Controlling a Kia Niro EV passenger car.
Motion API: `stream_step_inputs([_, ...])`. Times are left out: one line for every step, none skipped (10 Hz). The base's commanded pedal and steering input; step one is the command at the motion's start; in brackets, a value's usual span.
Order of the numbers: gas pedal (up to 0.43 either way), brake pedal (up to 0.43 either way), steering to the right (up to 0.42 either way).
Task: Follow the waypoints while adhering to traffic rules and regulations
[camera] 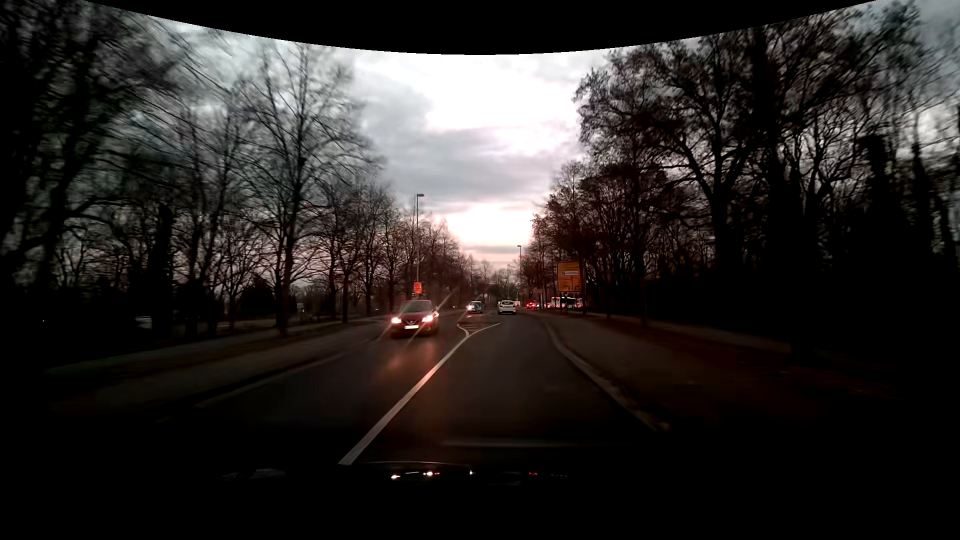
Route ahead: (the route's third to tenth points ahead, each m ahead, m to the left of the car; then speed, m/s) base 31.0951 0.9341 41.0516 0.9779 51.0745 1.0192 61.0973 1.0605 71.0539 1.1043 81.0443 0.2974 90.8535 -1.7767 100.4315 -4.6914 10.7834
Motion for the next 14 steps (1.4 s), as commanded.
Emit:
stream_step_inputs([0.087,0.0,0.005])
stream_step_inputs([0.087,0.0,0.006])
stream_step_inputs([0.087,0.0,0.008])
stream_step_inputs([0.087,0.0,0.009])
stream_step_inputs([0.087,0.0,0.011])
stream_step_inputs([0.079,0.0,0.014])
stream_step_inputs([0.079,0.0,0.017])
stream_step_inputs([0.079,0.0,0.019])
stream_step_inputs([0.067,0.0,0.02])
stream_step_inputs([0.067,0.0,0.021])
stream_step_inputs([0.067,0.0,0.023])
stream_step_inputs([0.067,0.0,0.023])
stream_step_inputs([0.067,0.0,0.023])
stream_step_inputs([0.067,0.0,0.023])
